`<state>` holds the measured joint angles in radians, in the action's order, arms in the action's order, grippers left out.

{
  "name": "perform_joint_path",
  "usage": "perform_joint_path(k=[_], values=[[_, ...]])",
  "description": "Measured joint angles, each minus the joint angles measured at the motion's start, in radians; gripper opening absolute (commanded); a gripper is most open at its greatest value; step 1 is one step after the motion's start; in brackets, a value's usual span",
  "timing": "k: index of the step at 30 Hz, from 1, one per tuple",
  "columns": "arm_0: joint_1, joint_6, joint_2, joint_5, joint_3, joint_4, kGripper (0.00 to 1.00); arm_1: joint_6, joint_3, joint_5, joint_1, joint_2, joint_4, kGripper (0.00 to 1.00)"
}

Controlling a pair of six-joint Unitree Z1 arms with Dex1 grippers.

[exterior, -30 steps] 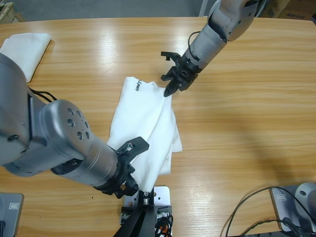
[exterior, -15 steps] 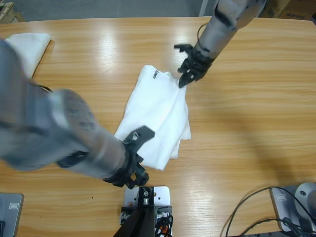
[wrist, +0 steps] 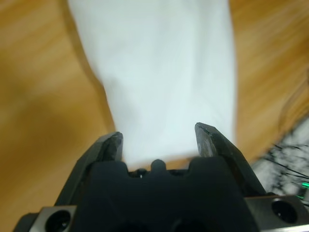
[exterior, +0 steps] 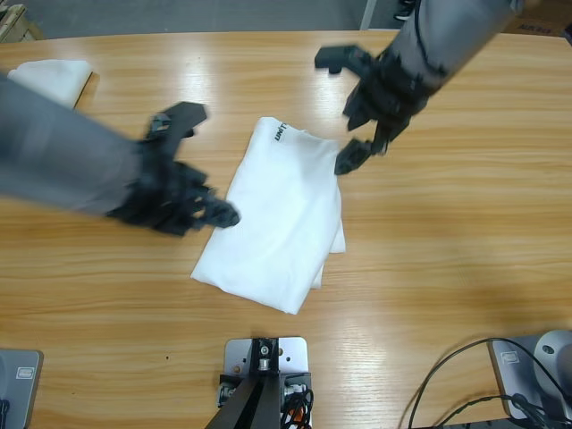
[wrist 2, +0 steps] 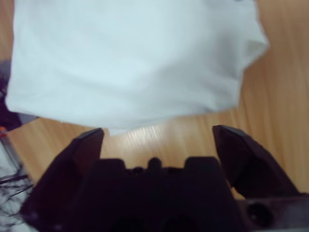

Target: Fold clothes

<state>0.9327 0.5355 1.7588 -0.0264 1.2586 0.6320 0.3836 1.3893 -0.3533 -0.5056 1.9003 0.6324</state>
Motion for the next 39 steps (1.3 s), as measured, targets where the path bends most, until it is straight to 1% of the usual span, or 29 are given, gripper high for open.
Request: perform_joint_path(k=[3, 5, 7, 9, 11, 13, 15, 17, 20, 27, 29, 32, 39], values=[[-0.036, -0.187, 0.126, 0.016, 0.061, -0.064, 0.586, 0.094, -0.169, -0.047, -0.014, -0.026, -0.215, 0.784], [-0.035, -0.238, 0.165, 0.020, 0.091, -0.069, 0.591, 0.171, -0.193, -0.092, -0.015, -0.026, -0.286, 0.784], [-0.011, -0.251, 0.166, 0.020, 0.093, -0.062, 0.591, 0.255, -0.187, -0.127, -0.016, -0.023, -0.312, 0.772], [0.052, -0.251, 0.162, 0.019, 0.077, -0.047, 0.591, 0.337, -0.162, -0.137, -0.017, -0.009, -0.319, 0.765], [0.115, -0.238, 0.140, 0.019, 0.027, -0.043, 0.591, 0.386, -0.124, -0.137, -0.017, 0.016, -0.318, 0.736], [0.168, -0.205, 0.106, 0.014, -0.040, -0.040, 0.591, 0.412, -0.076, -0.138, -0.017, 0.048, -0.306, 0.723], [0.194, -0.169, 0.073, -0.008, -0.097, -0.040, 0.595, 0.422, -0.030, -0.140, -0.017, 0.083, -0.296, 0.697], [0.200, -0.145, 0.062, -0.045, -0.125, -0.040, 0.595, 0.424, 0.015, -0.147, -0.018, 0.121, -0.282, 0.697], [0.201, -0.136, 0.064, -0.079, -0.125, -0.045, 0.595, 0.424, 0.057, -0.171, -0.018, 0.166, -0.261, 0.697], [0.201, -0.132, 0.122, -0.087, -0.042, -0.053, 0.595, 0.424, 0.090, -0.198, -0.018, 0.241, -0.229, 0.705], [0.202, -0.132, 0.141, -0.087, -0.029, -0.056, 0.595, 0.424, 0.134, -0.192, -0.017, 0.267, -0.186, 0.706], [0.202, -0.132, 0.168, -0.087, -0.019, -0.060, 0.595, 0.424, 0.206, -0.149, -0.018, 0.303, -0.112, 0.706], [0.204, -0.063, 0.241, -0.087, -0.007, -0.061, 0.595, 0.424, 0.246, 0.038, -0.051, 0.348, -0.065, 0.703]])
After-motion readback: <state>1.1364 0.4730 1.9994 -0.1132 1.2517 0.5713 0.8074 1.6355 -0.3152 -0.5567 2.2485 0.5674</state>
